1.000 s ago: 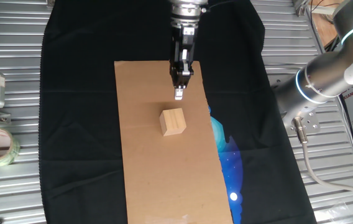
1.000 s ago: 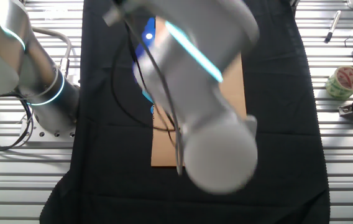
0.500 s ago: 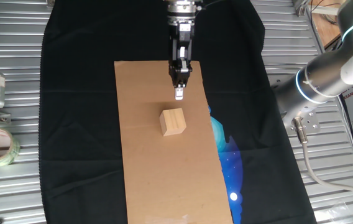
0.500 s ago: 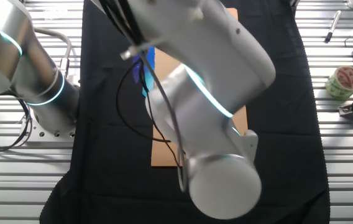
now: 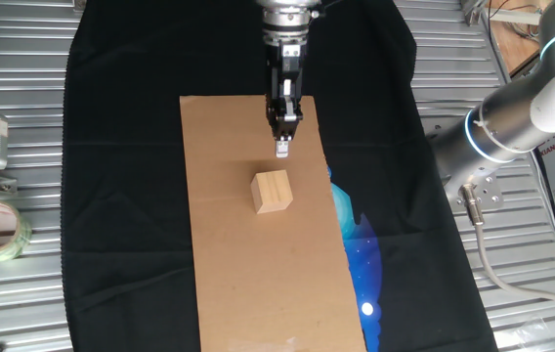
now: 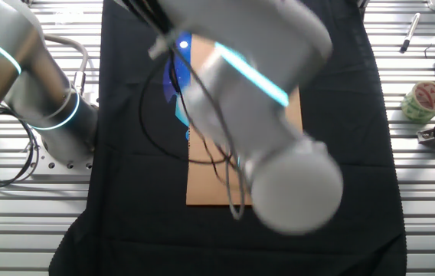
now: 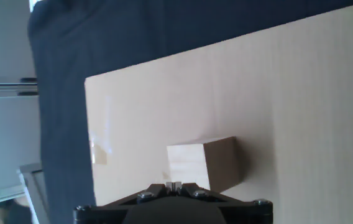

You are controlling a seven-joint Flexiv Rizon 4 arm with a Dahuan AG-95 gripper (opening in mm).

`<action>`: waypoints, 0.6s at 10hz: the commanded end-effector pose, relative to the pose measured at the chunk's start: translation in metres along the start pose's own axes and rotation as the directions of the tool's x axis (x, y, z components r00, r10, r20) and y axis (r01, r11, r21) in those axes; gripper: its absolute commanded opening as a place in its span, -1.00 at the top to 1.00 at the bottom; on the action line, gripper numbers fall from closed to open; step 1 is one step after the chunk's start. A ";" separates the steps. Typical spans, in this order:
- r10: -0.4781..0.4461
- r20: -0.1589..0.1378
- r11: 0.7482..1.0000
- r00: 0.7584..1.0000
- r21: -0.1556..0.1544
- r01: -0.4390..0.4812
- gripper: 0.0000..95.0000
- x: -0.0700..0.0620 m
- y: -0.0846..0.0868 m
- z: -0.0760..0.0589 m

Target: Use the gripper to push the small block from left to right

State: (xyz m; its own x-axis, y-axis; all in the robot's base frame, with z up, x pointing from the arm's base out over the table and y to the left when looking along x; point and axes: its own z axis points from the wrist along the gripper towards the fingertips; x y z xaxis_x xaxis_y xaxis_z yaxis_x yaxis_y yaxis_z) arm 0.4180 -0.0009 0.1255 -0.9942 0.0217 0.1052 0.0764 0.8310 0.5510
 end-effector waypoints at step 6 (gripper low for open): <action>0.013 0.029 0.918 0.999 0.395 -0.024 1.00 0.003 -0.001 -0.002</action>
State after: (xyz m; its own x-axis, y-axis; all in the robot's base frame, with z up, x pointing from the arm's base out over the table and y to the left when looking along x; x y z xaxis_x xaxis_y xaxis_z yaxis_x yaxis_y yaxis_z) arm 0.4154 -0.0020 0.1264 -0.9948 0.0482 0.0894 0.0648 0.9789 0.1939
